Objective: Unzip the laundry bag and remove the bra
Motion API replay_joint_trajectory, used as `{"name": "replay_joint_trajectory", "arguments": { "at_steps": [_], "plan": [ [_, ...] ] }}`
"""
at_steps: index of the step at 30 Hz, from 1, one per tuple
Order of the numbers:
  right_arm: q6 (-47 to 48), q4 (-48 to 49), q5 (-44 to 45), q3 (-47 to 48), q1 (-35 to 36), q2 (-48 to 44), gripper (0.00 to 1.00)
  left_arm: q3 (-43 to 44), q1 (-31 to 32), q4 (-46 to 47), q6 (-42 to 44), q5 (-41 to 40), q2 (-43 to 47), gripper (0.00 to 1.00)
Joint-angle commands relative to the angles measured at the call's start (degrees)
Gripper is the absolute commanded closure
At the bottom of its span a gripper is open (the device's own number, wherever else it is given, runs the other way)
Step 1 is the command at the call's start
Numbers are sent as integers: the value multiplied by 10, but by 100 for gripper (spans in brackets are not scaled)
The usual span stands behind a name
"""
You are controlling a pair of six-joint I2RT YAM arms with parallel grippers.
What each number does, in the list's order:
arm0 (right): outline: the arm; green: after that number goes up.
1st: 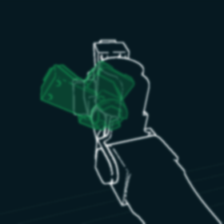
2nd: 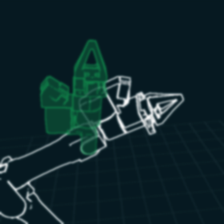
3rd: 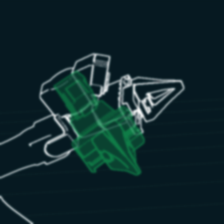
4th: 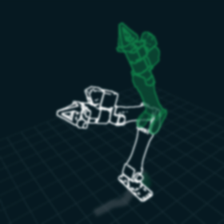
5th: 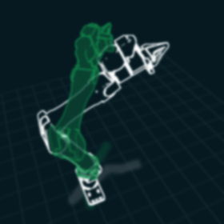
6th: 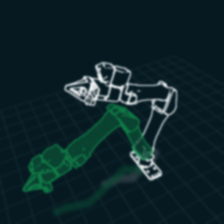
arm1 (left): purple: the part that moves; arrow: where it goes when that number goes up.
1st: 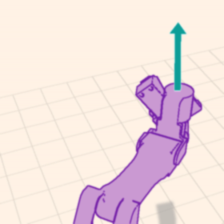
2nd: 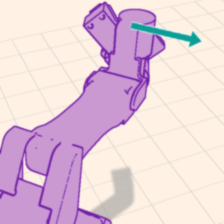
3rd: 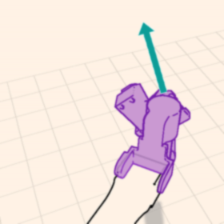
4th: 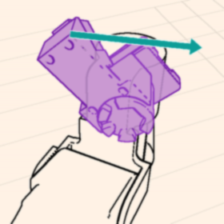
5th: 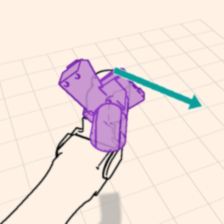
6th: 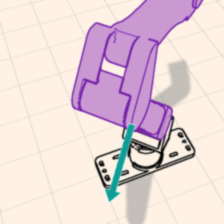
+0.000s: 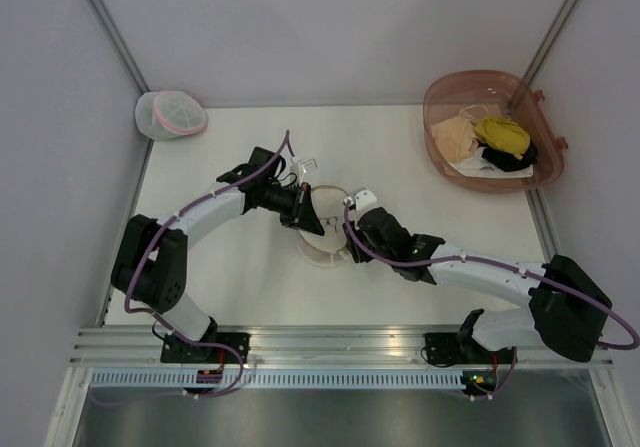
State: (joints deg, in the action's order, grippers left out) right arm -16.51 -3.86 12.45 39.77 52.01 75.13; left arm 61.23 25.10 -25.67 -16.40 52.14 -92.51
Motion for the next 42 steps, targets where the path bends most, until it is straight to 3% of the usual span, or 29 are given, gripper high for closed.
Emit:
{"name": "replay_joint_trajectory", "arguments": {
  "at_steps": [1,8,17,20,25,28,32,37,42],
  "plan": [
    [4,15,-32,-7,1,-22,51,20,-1,5,19,11,10,98],
    [6,61,-24,-34,1,-12,47,21,-3,20,2,33,10,98],
    [1,137,-15,-42,0,28,55,23,-4,22,-10,41,5,98],
    [-2,155,-11,-40,0,34,61,22,-4,23,-12,42,4,98],
    [-3,162,22,-44,1,26,83,20,-4,23,-13,44,7,98],
    [-4,133,55,-38,1,12,99,19,-4,23,-10,44,6,98],
    [-9,10,121,-4,1,6,99,23,-4,13,1,40,-3,98],
    [-40,-142,271,50,1,0,100,58,-1,-32,36,32,-35,98],
    [-57,-193,301,83,2,-3,99,121,20,-91,81,37,-82,98]
  ]
}}
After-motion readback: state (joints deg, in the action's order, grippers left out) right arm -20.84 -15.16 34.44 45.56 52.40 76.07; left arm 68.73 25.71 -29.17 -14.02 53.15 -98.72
